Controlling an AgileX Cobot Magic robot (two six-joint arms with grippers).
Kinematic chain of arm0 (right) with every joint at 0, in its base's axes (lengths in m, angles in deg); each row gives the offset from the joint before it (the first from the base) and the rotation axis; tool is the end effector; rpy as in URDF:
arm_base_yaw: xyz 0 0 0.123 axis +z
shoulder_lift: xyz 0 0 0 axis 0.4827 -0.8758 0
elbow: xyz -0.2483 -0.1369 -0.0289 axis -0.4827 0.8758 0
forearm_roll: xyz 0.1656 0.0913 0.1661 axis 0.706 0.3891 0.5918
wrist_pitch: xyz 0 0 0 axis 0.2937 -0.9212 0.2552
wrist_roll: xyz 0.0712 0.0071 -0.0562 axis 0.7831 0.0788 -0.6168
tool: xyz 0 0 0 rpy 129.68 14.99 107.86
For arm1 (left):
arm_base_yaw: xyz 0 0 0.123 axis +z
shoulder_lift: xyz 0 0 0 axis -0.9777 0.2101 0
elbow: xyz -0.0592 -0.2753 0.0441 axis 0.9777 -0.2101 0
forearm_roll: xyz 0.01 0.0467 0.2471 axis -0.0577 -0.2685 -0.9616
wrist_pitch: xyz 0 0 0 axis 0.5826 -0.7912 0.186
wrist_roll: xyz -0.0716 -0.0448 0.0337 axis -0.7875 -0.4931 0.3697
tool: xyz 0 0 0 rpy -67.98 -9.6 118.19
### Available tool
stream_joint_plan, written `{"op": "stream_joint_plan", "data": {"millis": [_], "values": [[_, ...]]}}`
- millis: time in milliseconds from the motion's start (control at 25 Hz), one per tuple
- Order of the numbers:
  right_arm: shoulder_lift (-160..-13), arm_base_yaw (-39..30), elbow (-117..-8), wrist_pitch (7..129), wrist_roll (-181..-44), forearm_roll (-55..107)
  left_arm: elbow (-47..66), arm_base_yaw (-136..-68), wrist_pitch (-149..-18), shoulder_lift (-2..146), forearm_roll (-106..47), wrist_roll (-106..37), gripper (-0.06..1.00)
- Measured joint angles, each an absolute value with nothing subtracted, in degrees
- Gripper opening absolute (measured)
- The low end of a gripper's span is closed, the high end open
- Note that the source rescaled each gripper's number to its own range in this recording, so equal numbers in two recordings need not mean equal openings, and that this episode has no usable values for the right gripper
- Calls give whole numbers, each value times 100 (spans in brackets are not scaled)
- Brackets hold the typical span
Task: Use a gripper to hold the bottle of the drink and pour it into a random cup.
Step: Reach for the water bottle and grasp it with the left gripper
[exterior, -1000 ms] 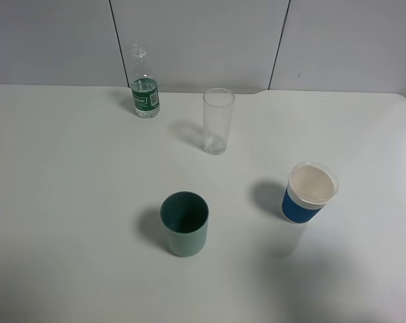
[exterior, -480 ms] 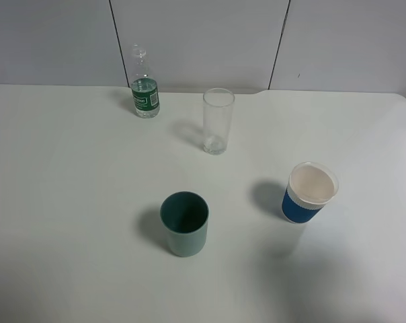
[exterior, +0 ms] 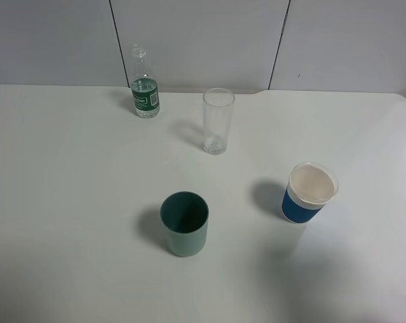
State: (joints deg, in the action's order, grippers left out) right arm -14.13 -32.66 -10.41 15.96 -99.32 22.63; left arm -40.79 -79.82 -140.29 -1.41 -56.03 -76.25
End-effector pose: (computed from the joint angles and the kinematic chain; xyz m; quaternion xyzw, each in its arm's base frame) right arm -0.0026 0.0060 0.2738 -0.0447 0.8593 -0.0231 0.5091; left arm -0.0077 0.0187 0.2829 -0.0507 0.8400 0.0698 0.5356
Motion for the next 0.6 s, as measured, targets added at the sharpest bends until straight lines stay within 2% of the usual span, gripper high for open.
{"op": "stream_joint_plan", "data": {"millis": [600], "values": [[-1413,-3266,-1041,1596,-9932,2263,-4064,-7982,-13888,-141,-5603,-7493,100]]}}
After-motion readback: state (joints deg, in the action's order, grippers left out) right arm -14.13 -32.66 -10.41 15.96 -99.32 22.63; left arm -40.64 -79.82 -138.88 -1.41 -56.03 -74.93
